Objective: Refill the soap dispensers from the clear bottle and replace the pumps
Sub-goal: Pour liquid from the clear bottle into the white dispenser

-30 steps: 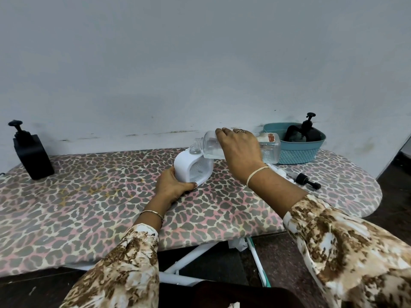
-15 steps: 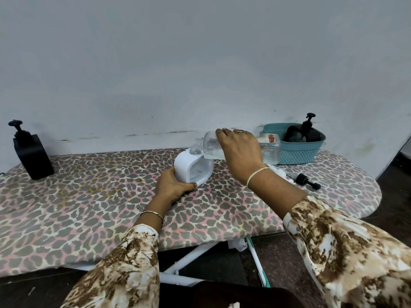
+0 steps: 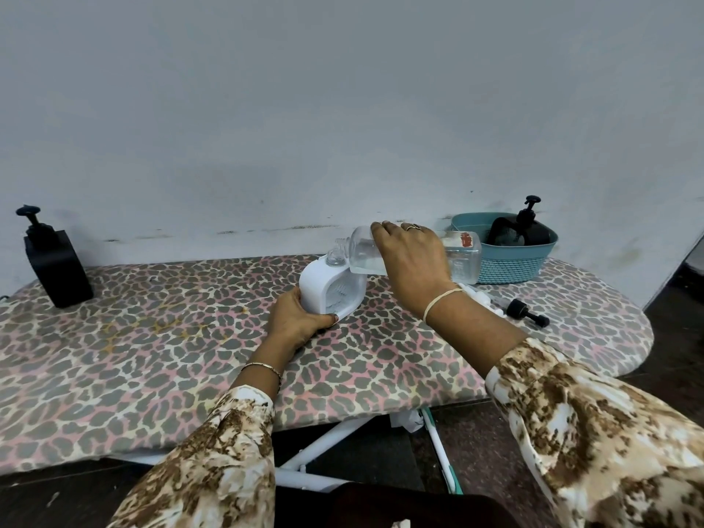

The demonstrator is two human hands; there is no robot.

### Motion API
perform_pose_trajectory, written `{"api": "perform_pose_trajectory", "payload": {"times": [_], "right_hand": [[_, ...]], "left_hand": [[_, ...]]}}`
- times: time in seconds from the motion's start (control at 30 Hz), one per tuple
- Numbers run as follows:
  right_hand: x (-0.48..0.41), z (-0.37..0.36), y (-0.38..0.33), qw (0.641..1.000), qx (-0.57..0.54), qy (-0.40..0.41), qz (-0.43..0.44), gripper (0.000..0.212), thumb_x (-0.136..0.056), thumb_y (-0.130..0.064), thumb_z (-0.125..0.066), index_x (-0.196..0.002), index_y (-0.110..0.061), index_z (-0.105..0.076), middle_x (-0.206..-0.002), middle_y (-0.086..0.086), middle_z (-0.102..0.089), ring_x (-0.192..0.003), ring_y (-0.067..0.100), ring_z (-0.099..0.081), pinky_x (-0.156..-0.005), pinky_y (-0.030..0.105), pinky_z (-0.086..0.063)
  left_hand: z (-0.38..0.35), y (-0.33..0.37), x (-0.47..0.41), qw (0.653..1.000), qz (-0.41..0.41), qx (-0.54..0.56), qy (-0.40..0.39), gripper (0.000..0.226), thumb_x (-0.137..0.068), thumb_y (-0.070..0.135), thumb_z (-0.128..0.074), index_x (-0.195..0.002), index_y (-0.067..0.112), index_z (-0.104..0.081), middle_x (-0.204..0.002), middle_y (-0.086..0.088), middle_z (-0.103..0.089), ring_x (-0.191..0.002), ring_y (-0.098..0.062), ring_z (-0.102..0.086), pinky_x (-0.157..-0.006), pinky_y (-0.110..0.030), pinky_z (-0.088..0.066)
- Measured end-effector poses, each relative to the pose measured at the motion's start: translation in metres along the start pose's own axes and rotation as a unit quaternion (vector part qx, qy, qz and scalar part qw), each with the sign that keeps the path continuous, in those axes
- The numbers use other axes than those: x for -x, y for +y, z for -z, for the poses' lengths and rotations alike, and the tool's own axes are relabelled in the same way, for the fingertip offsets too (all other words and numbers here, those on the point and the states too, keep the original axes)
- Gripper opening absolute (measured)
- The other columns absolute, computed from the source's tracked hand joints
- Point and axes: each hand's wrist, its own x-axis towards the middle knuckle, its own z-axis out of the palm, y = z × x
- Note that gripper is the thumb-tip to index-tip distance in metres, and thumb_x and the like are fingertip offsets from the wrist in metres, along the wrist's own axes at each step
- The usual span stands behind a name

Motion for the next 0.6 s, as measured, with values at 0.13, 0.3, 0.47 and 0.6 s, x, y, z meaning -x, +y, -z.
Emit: {"api": "perform_pose_trajectory", "payload": {"times": [0.13, 0.3, 0.47, 0.6], "right_hand": [[0.001, 0.001, 0.0, 1.0, -0.002, 0.0, -0.001, 0.056, -0.075, 0.001, -0.065, -0.126, -0.012, -0.045, -0.115, 0.005, -0.061, -0.099, 0.026, -0.062, -0.08, 0.034, -0.047], [0.004, 0.0, 0.002, 1.0, -0.001, 0.002, -0.006, 0.06, -0.076, 0.001, -0.065, -0.13, -0.011, -0.041, -0.118, 0.006, -0.06, -0.1, 0.027, -0.062, -0.08, 0.033, -0.047], [0.009, -0.001, 0.004, 1.0, -0.012, 0.001, -0.02, 0.054, -0.075, 0.002, -0.064, -0.123, -0.012, -0.044, -0.11, 0.005, -0.062, -0.094, 0.026, -0.063, -0.064, 0.03, -0.036], [0.015, -0.01, 0.009, 0.997, -0.054, -0.015, -0.051, 0.056, -0.073, -0.005, -0.067, -0.123, -0.016, -0.044, -0.107, 0.003, -0.064, -0.092, 0.027, -0.065, -0.061, 0.031, -0.037]], "left_hand": [[0.0, 0.0, 0.003, 1.0, -0.006, 0.007, 0.004, 0.071, -0.053, 0.011, -0.092, -0.117, 0.01, -0.06, -0.112, -0.007, -0.069, -0.098, -0.024, -0.066, -0.088, -0.045, -0.056], [-0.001, 0.002, 0.006, 0.999, -0.032, -0.008, 0.002, 0.071, -0.056, 0.009, -0.09, -0.12, 0.011, -0.059, -0.114, -0.006, -0.068, -0.1, -0.023, -0.065, -0.09, -0.043, -0.055], [-0.001, 0.002, 0.007, 0.999, -0.036, -0.013, 0.004, 0.074, -0.056, 0.011, -0.091, -0.122, 0.013, -0.058, -0.114, -0.005, -0.068, -0.096, -0.022, -0.066, -0.087, -0.043, -0.056], [0.0, 0.001, 0.008, 0.999, -0.039, -0.008, 0.006, 0.075, -0.056, 0.01, -0.091, -0.123, 0.013, -0.058, -0.115, -0.005, -0.068, -0.097, -0.022, -0.066, -0.088, -0.043, -0.056]]}}
